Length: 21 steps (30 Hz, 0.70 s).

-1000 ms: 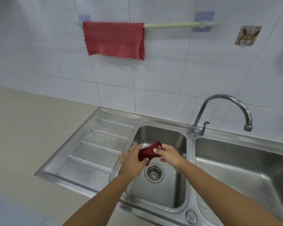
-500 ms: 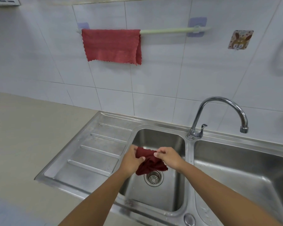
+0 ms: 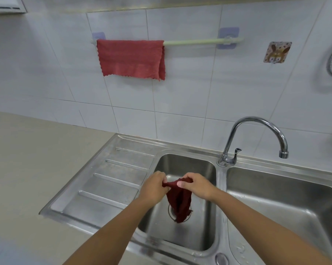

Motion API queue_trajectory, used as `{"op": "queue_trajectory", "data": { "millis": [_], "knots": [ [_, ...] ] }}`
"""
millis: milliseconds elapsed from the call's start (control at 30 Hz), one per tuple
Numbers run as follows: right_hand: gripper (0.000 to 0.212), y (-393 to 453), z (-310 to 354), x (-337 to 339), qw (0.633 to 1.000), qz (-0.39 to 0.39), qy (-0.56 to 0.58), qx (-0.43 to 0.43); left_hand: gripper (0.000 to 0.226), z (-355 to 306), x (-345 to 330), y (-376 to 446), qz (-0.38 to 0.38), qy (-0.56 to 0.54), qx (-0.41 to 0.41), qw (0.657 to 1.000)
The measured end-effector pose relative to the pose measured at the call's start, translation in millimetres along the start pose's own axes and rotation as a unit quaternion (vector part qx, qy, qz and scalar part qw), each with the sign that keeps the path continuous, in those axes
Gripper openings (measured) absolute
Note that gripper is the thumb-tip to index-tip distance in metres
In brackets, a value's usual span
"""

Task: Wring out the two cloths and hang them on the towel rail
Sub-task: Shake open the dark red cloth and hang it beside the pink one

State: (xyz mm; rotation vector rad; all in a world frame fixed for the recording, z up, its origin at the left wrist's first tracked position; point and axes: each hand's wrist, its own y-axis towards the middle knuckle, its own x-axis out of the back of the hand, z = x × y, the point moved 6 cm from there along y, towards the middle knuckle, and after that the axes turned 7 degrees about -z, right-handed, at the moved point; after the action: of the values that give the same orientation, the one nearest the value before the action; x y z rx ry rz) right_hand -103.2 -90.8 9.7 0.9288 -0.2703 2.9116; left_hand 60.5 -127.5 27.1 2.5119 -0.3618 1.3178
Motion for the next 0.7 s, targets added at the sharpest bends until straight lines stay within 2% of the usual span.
{"op": "queue_trajectory", "data": {
  "millis": [67,133,267,433,600,700],
  "knots": [
    [0.021,0,2,2,0.997,0.046,-0.05,0.019,0.026,5,1,-1,0.019,-0.004,0.017,1.0],
    [0.025,1,3,6,0.986,0.064,-0.15,0.044,0.019,11,3,-2,0.025,0.015,0.016,0.999],
    [0.021,4,-2,20,0.949,0.017,-0.304,0.083,0.012,25,6,-3,0.046,0.061,-0.003,0.997],
    [0.019,7,-9,25,0.929,-0.01,-0.35,0.117,0.021,33,1,-2,0.109,0.108,-0.032,0.988],
    [0.012,14,-13,22,0.884,-0.016,-0.439,0.161,0.024,34,-5,-9,0.185,0.131,-0.061,0.972],
    [0.016,18,-16,23,0.847,-0.017,-0.504,0.167,0.024,33,-6,-11,0.174,0.136,-0.065,0.973]
  ]
}}
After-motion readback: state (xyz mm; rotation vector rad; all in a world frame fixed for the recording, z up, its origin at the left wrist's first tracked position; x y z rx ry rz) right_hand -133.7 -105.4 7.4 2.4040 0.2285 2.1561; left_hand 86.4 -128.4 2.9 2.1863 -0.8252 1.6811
